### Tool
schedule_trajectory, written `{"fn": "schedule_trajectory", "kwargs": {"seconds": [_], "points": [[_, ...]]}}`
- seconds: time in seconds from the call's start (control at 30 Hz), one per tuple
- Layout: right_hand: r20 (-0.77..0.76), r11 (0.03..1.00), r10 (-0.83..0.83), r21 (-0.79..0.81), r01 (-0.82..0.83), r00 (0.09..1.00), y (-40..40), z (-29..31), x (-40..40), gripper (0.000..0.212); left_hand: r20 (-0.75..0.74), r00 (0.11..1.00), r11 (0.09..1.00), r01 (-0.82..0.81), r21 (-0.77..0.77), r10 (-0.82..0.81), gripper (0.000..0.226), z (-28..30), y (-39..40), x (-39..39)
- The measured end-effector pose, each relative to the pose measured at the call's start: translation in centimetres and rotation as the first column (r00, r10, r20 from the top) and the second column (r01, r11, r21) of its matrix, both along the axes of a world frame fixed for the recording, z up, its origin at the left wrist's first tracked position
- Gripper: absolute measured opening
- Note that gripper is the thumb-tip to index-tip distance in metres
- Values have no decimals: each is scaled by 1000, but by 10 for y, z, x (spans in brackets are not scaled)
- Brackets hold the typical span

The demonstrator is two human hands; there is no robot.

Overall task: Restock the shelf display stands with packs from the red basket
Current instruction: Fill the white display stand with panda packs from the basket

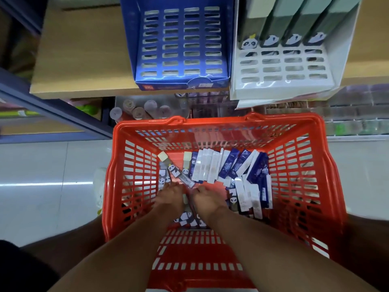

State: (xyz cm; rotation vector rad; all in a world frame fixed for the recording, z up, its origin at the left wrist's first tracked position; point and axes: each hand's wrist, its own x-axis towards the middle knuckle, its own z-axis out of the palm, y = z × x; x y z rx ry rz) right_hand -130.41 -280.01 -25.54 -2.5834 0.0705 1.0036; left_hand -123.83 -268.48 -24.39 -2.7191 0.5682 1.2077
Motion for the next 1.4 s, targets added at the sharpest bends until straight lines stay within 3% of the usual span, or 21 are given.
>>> {"fn": "schedule_trajectory", "kwargs": {"seconds": [0.13,0.3,0.5,0.63,0.73,0.83,0.93,1.17,1.3,1.4], "points": [[-12,998,-11,-70,10,1000,-13,5,-2,41,21,1000,1000,20,-15,-20,49,1,1,-7],[-49,986,-168,-31,166,985,-20,3,-4,44,-71,990,986,-133,-104,126,25,7,-3,-7],[-56,968,-248,-56,244,967,-16,-1,-3,46,-135,977,976,-182,-117,166,28,10,-4,-11],[-99,933,-352,41,357,931,-20,-6,1,26,-150,976,976,-176,-127,156,31,10,0,-14],[-81,953,-266,125,275,961,-20,13,3,27,-163,970,965,-205,-161,178,27,19,1,-14],[-23,949,-286,133,286,958,-24,45,7,18,-121,974,951,-214,-225,190,20,35,1,-6],[18,963,-224,157,218,974,-33,84,10,8,-22,988,948,-154,-279,154,23,59,-1,4],[15,985,-84,152,80,996,-65,201,27,15,33,999,955,45,-292,-37,13,143,-17,33],[123,970,244,-40,-241,962,-85,280,33,15,127,967,908,252,-334,-222,9,214,-37,50],[307,947,320,-139,-290,896,-115,324,33,16,256,915,839,392,-377,-312,2,275,-48,56]]}}
